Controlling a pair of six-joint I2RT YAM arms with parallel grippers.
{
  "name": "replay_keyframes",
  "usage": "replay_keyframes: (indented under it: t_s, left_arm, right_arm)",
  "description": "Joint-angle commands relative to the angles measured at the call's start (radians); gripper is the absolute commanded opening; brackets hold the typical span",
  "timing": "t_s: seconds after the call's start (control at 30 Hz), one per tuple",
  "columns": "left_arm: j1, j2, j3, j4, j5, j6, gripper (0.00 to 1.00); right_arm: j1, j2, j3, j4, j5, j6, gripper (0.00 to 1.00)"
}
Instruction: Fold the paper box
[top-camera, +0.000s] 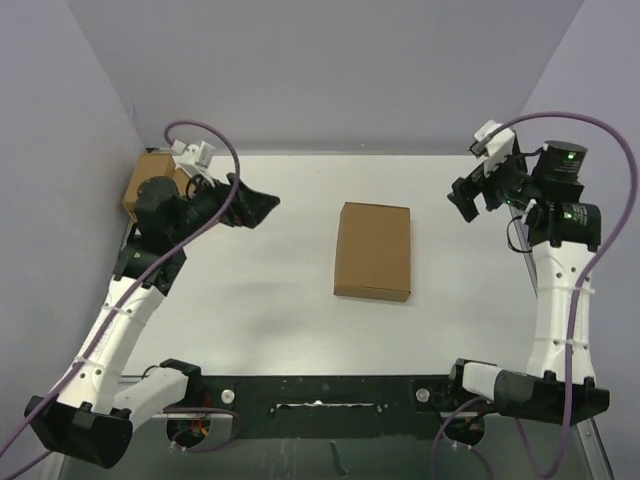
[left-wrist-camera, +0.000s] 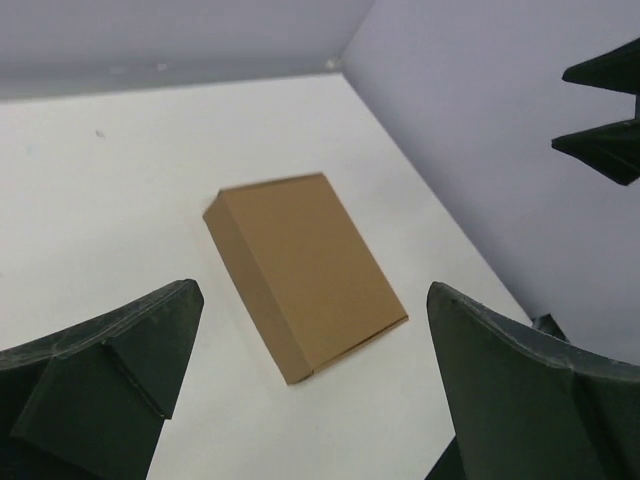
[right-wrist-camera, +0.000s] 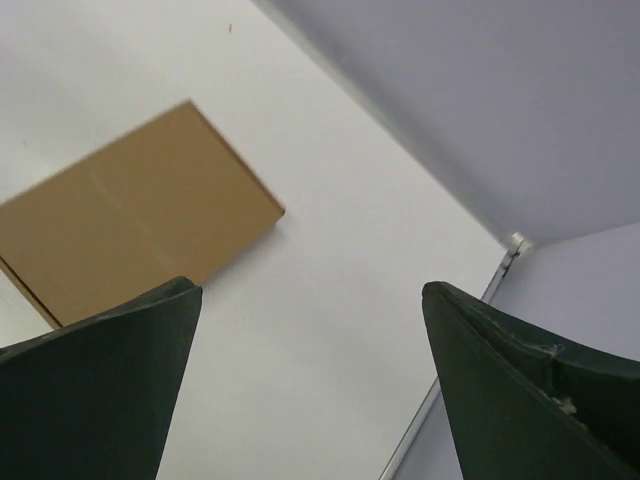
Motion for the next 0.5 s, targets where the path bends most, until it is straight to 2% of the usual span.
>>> replay_keyframes:
  t_s: [0.0,0.1,0.17,0.33,0.47]
  left_arm:
    - [0.073,0.025,0.275,-0.163,0.123,0.029,0.98]
    - [0.093,0.045,0.393,-0.228,0.160,0.047,0.98]
    - [0.093,0.050,0.452,-0.264,0.168,0.060,0.98]
    - [0.093,0.053,0.515,-0.315,0.177,0.074,0.98]
    - [0.093,0.045,0.522,-0.331,0.176,0.076,0.98]
  right_arm:
    - [-0.023,-0.009,0.215,-0.001,-0.115,0.163,0.98]
    - [-0.033,0.008,0.328,0.024,-0.073,0.389,0.98]
    - [-0.044,0.006,0.373,0.024,-0.069,0.476,0.98]
    - [-0.081,0.005,0.434,0.002,-0.126,0.550,0.98]
    - [-0.083,-0.001,0.444,0.000,-0.050,0.621,0.98]
